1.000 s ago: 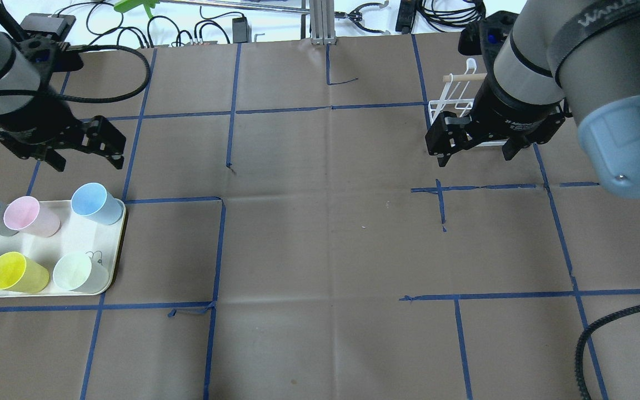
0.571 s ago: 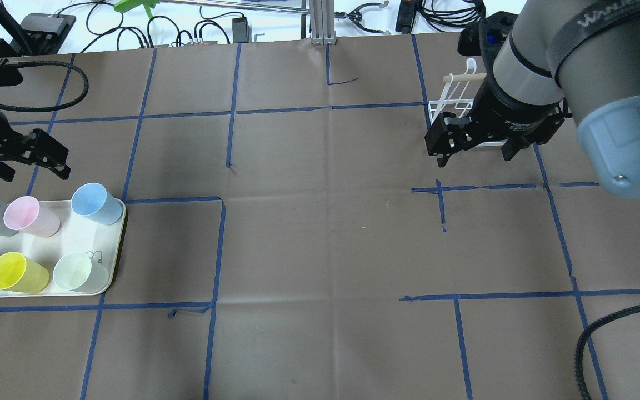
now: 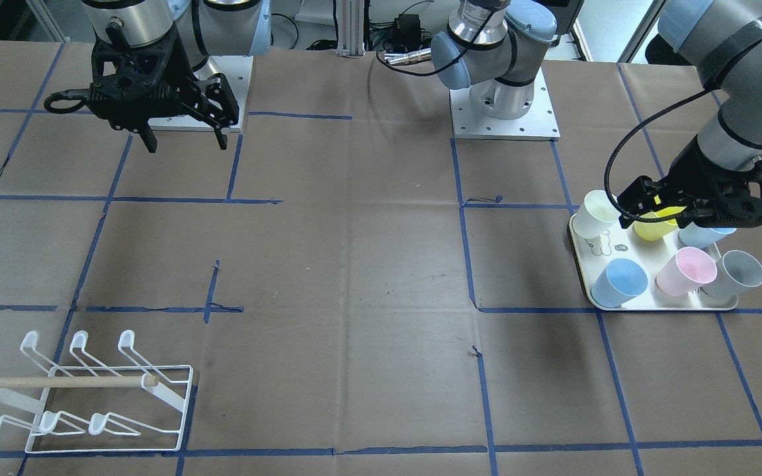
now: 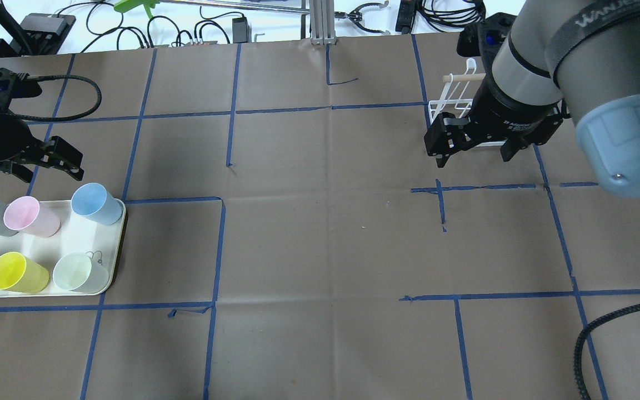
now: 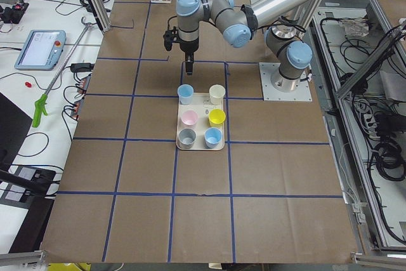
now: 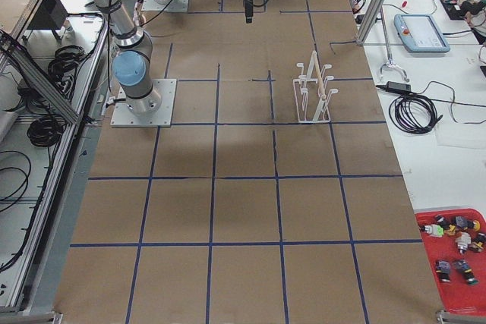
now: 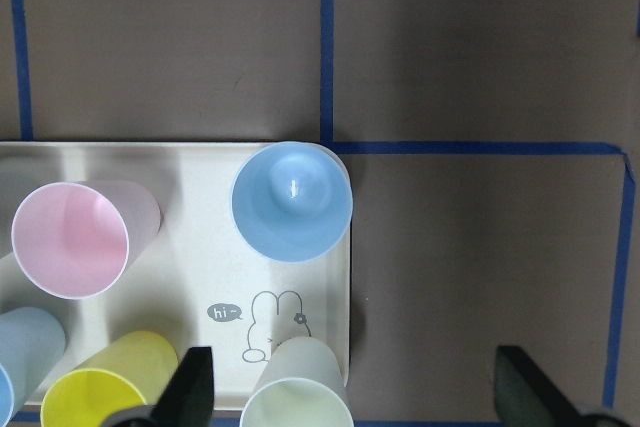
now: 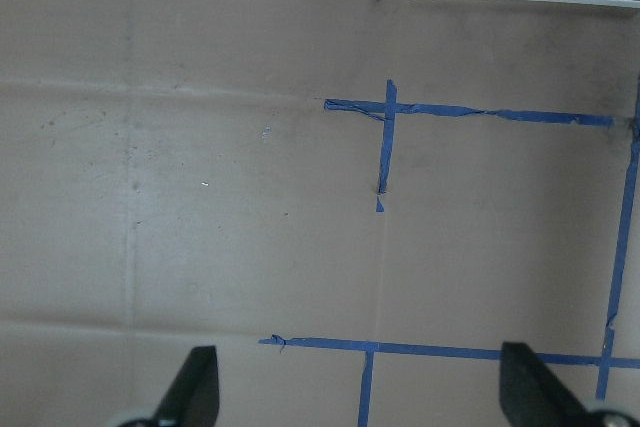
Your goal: Transfer IKEA cup to right arm and place on rack
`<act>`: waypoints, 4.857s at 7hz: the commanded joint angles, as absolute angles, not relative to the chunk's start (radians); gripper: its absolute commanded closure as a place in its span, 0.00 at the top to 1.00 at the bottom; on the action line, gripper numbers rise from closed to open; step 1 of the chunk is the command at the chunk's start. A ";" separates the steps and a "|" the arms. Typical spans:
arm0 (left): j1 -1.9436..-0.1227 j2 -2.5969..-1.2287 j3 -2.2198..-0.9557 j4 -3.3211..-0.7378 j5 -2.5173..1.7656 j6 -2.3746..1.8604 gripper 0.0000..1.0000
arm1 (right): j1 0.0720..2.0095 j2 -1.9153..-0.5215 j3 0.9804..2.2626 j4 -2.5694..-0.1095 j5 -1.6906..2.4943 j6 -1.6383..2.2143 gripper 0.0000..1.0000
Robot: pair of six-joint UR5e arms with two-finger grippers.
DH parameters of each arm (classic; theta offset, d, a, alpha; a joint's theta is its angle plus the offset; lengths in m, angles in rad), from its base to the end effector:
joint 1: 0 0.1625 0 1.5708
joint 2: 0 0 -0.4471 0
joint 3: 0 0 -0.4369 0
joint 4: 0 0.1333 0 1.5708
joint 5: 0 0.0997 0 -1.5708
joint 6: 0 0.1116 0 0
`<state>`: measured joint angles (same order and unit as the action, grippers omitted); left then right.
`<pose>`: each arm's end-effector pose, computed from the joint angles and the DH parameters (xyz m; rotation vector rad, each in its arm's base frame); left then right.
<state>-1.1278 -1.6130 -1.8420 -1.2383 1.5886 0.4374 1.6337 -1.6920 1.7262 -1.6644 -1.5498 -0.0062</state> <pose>0.1112 -0.5408 0.3648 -0.0090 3.1173 -0.0151 0.1661 -0.4792 0.4859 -0.1087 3.1157 -0.0917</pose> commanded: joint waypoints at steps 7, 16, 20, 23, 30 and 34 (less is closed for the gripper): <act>-1.131 -1.813 -1.980 -0.977 1.551 0.419 0.99 | 1.634 -1.692 1.729 -1.666 -1.546 -0.006 1.00; -1.135 -1.830 -1.983 -0.948 1.603 0.417 0.00 | 1.634 -1.687 1.730 -1.666 -1.546 -0.008 1.00; -1.161 -1.750 -1.805 -1.168 1.609 0.419 0.00 | 1.634 -1.680 1.729 -1.680 -1.546 -0.006 1.00; -1.201 -1.723 -1.530 -1.510 1.611 0.416 0.00 | 1.635 -1.672 1.730 -1.827 -1.540 0.000 1.00; -1.347 -1.761 -1.621 -1.123 1.316 0.498 0.00 | 1.634 -1.667 1.929 -2.498 -1.095 0.519 0.99; -1.420 -1.766 -1.964 -0.304 0.868 0.495 0.00 | 1.634 -1.602 2.002 -2.868 -1.095 1.092 0.99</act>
